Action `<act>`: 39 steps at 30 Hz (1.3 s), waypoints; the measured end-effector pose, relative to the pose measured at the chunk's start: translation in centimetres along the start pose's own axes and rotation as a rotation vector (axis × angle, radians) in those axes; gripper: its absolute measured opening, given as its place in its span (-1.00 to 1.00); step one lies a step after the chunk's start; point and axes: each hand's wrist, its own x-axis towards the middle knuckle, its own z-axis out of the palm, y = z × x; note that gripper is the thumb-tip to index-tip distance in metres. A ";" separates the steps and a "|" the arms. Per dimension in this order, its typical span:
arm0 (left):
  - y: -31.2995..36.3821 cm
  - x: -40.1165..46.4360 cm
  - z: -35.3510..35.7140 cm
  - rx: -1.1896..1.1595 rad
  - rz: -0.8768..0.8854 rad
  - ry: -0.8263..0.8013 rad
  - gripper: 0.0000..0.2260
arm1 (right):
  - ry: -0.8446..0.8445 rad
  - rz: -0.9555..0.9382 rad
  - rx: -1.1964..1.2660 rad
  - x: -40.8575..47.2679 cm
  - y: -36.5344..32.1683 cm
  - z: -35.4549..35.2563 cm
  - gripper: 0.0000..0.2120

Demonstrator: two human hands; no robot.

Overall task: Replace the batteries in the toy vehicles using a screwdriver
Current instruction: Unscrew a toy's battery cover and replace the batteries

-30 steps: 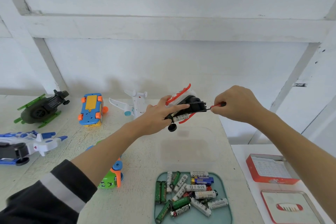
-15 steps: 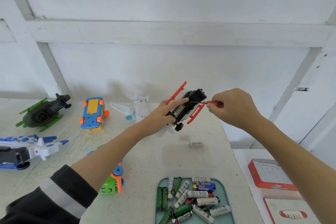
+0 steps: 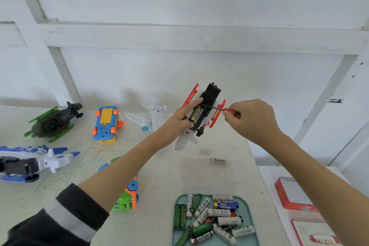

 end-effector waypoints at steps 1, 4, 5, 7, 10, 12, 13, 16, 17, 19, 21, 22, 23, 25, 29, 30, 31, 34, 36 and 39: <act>0.1 -0.1 0.0 -0.001 0.000 0.008 -0.41 | 0.004 0.002 -0.017 0.0 -0.1 -0.2 -0.64; 0.3 -0.2 0.2 -0.002 0.015 0.003 -0.42 | -0.007 0.006 -0.029 0.2 -0.2 -0.7 -0.65; 0.4 -0.3 0.2 -0.003 0.019 0.002 -0.41 | -0.011 0.004 -0.026 0.2 -0.1 -0.8 -0.65; 0.5 -0.3 0.2 0.001 0.015 0.005 -0.38 | -0.018 0.000 -0.028 0.2 -0.1 -1.0 -0.64; 0.3 -0.3 0.3 0.020 0.011 0.007 -0.41 | -0.043 0.013 -0.028 0.3 -0.1 -1.1 -0.64; 0.2 -0.2 0.2 0.044 0.004 0.009 -0.40 | -0.060 0.028 -0.021 0.5 -0.2 -1.3 -0.63; 0.1 -0.2 0.2 0.058 -0.001 0.010 -0.40 | -0.072 0.038 -0.015 0.6 -0.2 -1.3 -0.63; 0.0 -0.1 0.2 0.084 -0.005 -0.006 -0.38 | -0.132 0.093 0.052 1.1 0.4 -1.5 -0.69; 0.1 -0.2 0.2 0.088 -0.006 -0.015 -0.38 | -0.146 0.105 0.077 1.3 0.6 -1.6 -0.70; 0.1 -0.3 0.3 0.099 -0.010 -0.026 -0.37 | -0.161 0.100 0.091 1.4 0.8 -1.8 -0.70; 0.2 -0.4 0.3 0.115 -0.005 -0.031 -0.37 | -0.171 0.104 0.110 1.4 1.0 -2.2 -0.71; 0.1 -0.4 0.2 0.126 -0.001 -0.036 -0.37 | -0.180 0.118 0.131 1.4 1.1 -2.5 -0.71; 0.1 -0.4 0.1 0.140 -0.004 -0.040 -0.38 | -0.191 0.133 0.149 1.3 1.3 -2.8 -0.71; -0.1 -0.4 -0.1 0.168 -0.014 -0.051 -0.40 | -0.213 0.142 0.154 1.2 1.7 -3.1 -0.71; -0.2 -0.2 -0.2 0.260 -0.022 -0.084 -0.34 | -0.290 0.177 0.142 0.9 2.1 -3.7 -0.76; -0.3 -0.2 -0.2 0.279 -0.022 -0.087 -0.35 | -0.312 0.190 0.140 0.8 2.1 -3.9 -0.78; -0.3 -0.2 -0.2 0.293 -0.023 -0.086 -0.36 | -0.330 0.194 0.129 0.7 2.1 -4.0 -0.78; -0.3 -0.2 -0.2 0.360 -0.014 -0.095 -0.37 | -0.350 0.177 0.088 0.4 2.1 -4.0 -0.77; -0.4 -0.2 -0.2 0.403 -0.018 -0.107 -0.37 | -0.352 0.170 0.093 0.3 2.0 -3.9 -0.78; -0.3 -0.1 -0.3 0.407 -0.021 -0.107 -0.37 | -0.326 0.164 0.120 0.3 1.7 -3.4 -0.74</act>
